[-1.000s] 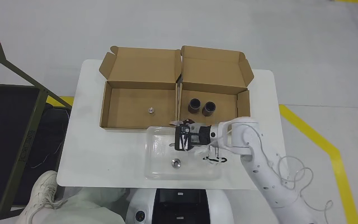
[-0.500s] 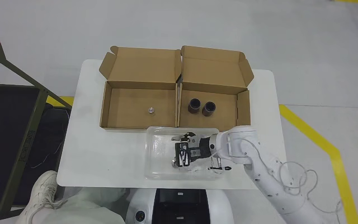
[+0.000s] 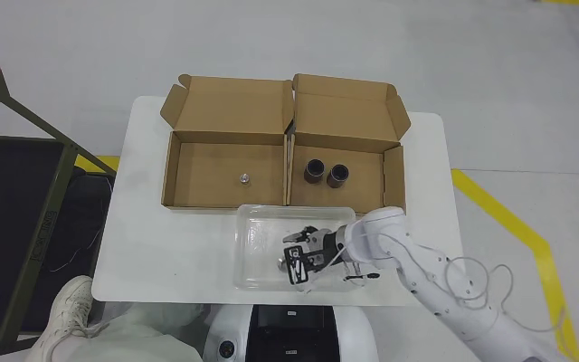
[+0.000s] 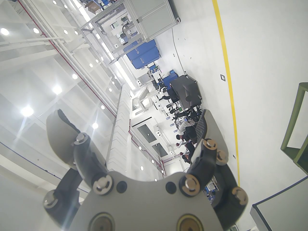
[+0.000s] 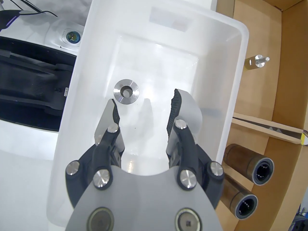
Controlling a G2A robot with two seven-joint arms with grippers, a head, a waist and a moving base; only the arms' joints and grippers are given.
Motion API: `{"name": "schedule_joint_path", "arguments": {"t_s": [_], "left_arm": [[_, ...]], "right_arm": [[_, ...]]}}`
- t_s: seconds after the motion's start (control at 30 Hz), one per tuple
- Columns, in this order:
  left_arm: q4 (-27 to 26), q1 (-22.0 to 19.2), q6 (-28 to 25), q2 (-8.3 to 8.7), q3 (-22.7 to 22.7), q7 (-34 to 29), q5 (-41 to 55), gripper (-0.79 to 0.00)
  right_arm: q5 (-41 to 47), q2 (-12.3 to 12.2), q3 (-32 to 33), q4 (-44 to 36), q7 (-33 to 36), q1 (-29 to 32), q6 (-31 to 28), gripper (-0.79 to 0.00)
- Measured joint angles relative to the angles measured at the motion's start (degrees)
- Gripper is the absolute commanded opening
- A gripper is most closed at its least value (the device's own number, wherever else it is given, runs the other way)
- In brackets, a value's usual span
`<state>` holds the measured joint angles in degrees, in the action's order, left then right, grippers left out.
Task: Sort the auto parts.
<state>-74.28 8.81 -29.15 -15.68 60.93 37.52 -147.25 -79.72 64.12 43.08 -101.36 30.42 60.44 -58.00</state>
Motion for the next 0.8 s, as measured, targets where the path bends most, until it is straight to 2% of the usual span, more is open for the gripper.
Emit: {"name": "schedule_joint_path", "arguments": {"t_s": [0.23, 0.53, 0.8], "left_arm": [[0.00, 0.00, 0.00, 0.00, 0.00, 0.00, 0.00, 0.000], [0.00, 0.00, 0.00, 0.00, 0.00, 0.00, 0.00, 0.000], [0.00, 0.00, 0.00, 0.00, 0.00, 0.00, 0.00, 0.000]], "right_arm": [[0.63, -0.71, -2.81, 1.88, 0.60, -1.82, 0.00, -0.329], [0.76, 0.25, -5.41, 4.90, 0.58, -3.19, 1.77, -0.296], [0.09, 1.39, -8.00, 8.05, -1.27, -4.78, 2.22, -0.296]]}}
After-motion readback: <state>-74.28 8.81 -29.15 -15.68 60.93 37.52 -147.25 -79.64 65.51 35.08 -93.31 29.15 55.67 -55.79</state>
